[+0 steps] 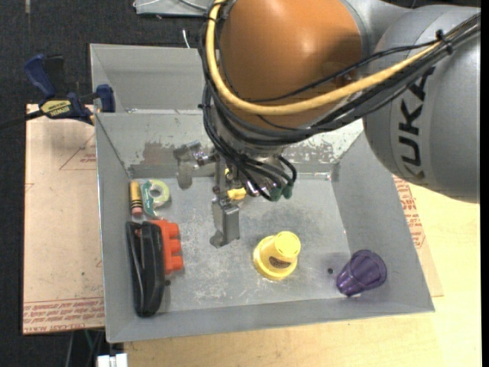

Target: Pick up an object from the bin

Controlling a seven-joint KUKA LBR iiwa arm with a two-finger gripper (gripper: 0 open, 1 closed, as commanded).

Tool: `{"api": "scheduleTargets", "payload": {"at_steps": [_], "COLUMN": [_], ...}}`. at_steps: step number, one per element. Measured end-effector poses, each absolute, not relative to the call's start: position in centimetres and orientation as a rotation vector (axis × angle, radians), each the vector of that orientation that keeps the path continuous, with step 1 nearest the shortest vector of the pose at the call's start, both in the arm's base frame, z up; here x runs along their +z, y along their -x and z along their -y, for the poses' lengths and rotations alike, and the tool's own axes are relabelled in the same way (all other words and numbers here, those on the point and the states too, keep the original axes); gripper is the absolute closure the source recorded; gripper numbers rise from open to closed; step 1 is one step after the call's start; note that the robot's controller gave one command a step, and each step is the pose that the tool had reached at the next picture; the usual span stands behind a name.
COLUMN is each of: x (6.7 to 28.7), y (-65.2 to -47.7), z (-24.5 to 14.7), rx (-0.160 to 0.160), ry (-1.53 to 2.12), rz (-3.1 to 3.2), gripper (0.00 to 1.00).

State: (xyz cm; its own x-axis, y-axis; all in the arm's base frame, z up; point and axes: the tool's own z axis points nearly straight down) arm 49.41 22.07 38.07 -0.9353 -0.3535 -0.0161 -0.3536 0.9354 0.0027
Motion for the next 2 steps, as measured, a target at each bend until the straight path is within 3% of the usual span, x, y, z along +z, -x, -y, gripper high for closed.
{"api": "scheduleTargets", "payload": {"at_steps": [1, 2], "x": [38.9, 41.1], "y": [-49.8, -49.9], "z": [-21.2, -18.7], "rx": [0.005, 0.006], "ry": [0.672, 0.819], "rz": [-3.058, -3.022], "gripper": [0.0, 0.0]}}
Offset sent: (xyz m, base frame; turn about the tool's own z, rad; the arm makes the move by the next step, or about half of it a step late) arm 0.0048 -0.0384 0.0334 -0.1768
